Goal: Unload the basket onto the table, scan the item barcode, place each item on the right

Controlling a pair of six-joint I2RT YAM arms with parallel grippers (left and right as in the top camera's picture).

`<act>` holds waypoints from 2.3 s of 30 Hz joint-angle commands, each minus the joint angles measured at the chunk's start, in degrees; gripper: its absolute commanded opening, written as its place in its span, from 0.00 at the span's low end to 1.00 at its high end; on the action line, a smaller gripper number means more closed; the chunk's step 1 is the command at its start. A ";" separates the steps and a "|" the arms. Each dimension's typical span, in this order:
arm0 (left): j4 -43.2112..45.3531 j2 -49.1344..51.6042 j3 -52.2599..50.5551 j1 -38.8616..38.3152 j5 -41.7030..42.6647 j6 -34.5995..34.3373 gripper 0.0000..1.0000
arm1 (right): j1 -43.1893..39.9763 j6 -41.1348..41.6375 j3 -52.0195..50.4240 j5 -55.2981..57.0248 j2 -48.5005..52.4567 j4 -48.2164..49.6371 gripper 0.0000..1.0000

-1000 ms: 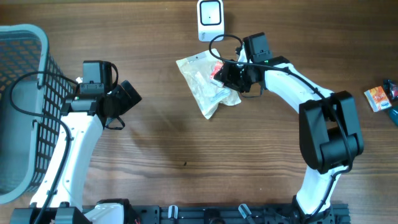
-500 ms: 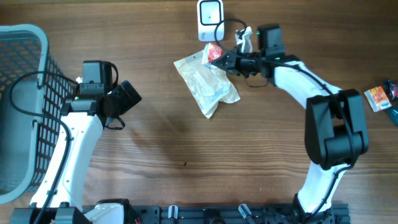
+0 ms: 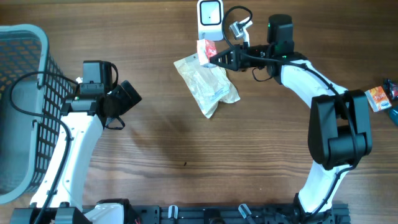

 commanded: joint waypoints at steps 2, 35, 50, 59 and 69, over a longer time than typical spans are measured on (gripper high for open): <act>-0.04 -0.04 0.20 0.24 -0.57 -0.13 1.00 | 0.13 -3.74 0.63 42.34 -1.57 -21.70 0.05; -0.04 -0.04 0.20 0.24 -0.57 -0.13 1.00 | 16.02 -15.67 9.07 108.21 9.33 -43.08 0.53; -0.04 -0.04 0.20 0.24 -0.57 -0.13 1.00 | 3.23 -18.86 16.87 31.15 5.38 -45.90 0.04; -0.04 -0.04 0.20 0.24 -0.57 -0.13 1.00 | -7.21 -11.23 -2.86 32.74 5.49 -31.50 0.22; -0.04 -0.04 0.20 0.24 -0.57 -0.13 1.00 | -8.63 -20.20 8.85 45.68 -4.17 -48.74 0.94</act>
